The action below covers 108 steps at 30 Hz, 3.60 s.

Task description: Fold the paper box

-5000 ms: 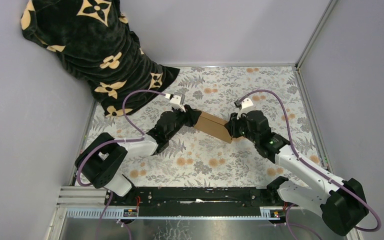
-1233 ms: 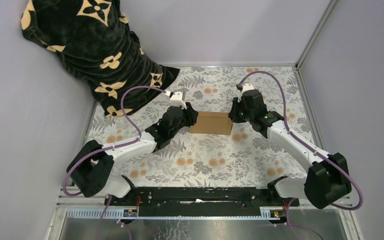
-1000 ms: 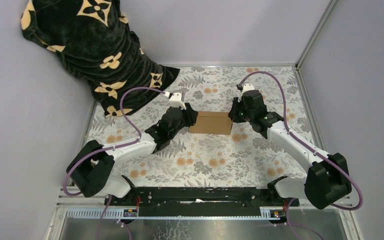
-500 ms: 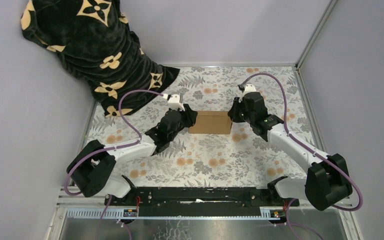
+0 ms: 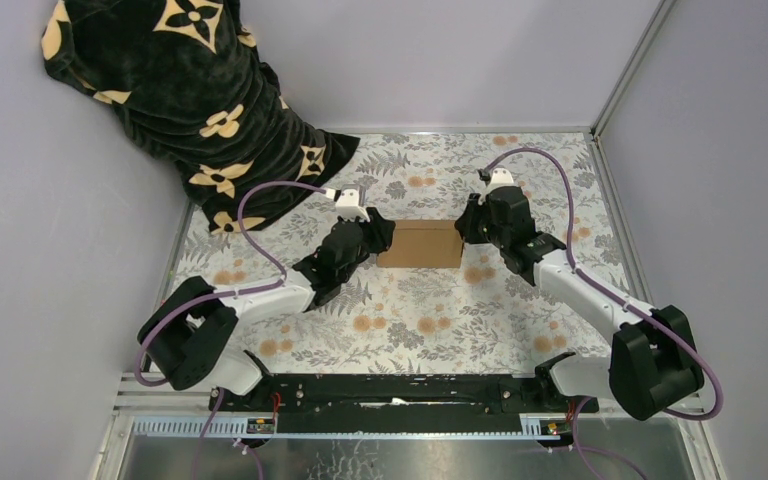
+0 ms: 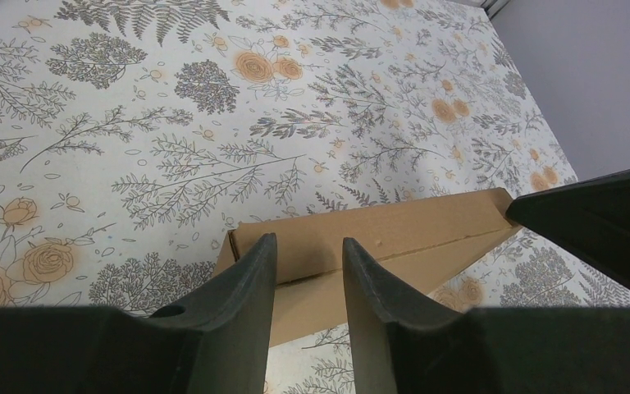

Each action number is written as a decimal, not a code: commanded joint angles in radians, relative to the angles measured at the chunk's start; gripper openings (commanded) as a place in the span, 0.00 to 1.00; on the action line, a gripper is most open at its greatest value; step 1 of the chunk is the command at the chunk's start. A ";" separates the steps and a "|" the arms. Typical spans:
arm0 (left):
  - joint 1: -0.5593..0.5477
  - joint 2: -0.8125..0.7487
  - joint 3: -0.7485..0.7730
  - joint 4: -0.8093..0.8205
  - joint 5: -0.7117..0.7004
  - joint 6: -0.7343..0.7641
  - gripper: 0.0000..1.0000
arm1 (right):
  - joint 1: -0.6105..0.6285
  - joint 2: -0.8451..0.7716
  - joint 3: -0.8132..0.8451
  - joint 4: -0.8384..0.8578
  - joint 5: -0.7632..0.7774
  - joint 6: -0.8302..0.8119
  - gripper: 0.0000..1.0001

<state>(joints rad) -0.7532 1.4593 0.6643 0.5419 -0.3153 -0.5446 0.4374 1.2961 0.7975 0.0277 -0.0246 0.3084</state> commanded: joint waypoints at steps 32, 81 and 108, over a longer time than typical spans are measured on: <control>-0.228 -0.085 -0.236 -0.228 -0.010 -0.170 0.42 | 0.136 -0.283 -0.342 -0.240 -0.176 0.232 0.18; 0.072 -0.331 -0.180 -0.399 0.101 -0.034 0.63 | -0.035 0.281 0.075 -0.181 0.131 0.037 0.48; 0.102 -0.538 0.098 -0.735 -0.038 0.132 0.98 | -0.035 -0.252 0.086 -0.305 0.040 -0.035 1.00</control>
<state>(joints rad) -0.6636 0.9825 0.6991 -0.1146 -0.2607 -0.4747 0.3992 1.1030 0.8276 -0.2504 0.0143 0.2840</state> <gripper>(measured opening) 0.983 0.993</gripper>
